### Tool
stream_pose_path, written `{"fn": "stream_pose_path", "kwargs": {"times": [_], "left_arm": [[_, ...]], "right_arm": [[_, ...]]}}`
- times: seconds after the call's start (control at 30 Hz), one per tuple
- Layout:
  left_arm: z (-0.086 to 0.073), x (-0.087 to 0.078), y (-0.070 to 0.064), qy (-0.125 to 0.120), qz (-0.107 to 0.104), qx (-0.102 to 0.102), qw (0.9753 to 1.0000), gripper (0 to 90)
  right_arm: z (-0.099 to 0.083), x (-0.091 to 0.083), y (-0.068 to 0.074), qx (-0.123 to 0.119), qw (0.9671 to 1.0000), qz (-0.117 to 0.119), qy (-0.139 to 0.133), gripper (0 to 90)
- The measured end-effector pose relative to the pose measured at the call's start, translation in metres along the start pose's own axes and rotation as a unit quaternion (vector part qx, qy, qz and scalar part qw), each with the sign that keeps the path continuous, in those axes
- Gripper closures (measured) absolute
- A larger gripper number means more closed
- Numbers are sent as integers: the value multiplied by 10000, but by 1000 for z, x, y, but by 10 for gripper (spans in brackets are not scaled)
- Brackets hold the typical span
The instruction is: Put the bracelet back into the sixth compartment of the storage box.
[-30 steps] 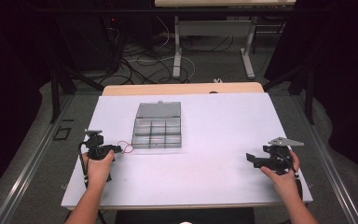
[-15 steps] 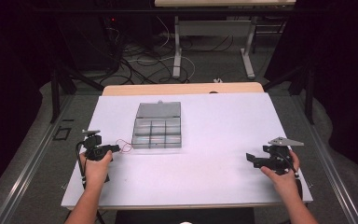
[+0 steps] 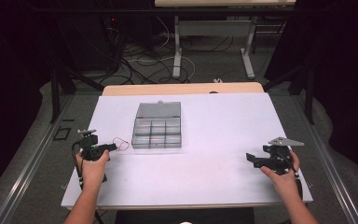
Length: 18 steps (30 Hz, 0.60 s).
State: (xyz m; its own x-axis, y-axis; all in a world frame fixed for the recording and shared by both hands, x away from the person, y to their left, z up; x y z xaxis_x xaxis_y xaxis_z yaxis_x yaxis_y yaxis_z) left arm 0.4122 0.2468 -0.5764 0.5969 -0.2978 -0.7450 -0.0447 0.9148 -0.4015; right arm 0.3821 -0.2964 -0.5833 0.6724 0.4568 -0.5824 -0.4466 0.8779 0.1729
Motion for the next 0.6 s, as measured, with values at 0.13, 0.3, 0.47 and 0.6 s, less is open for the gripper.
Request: {"fn": "stream_pose_path", "kwargs": {"times": [0.13,0.3,0.47,0.6], "left_arm": [[1,-2,0,-91,-1,31,10000,900],[1,-5,-3,-113,-54,-41,9999,900],[2,-8,-4,-165,-53,31,9998,900],[2,-12,-4,-155,-49,107,9998,900]], "right_arm": [[0,0,0,4,10000,9,-7,152],[0,0,0,3,10000,3,-16,152],[0,0,0,-2,10000,2,-18,152],[0,0,0,31,10000,10,-29,152]]}}
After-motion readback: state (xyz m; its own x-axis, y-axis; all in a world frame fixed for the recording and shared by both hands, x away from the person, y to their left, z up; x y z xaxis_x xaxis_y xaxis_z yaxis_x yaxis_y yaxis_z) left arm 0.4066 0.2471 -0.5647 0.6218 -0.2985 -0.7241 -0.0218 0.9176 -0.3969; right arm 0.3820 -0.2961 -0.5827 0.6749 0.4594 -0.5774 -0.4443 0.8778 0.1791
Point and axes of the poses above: each handheld gripper's, and its own axes: x roughly forward along the jaws, z roughly out of its top, y roughly to its left, the point moved 7 cm from there along x, roughly forward along the jaws, and after that the axes turned 3 degrees about z, right-handed, at the moved point
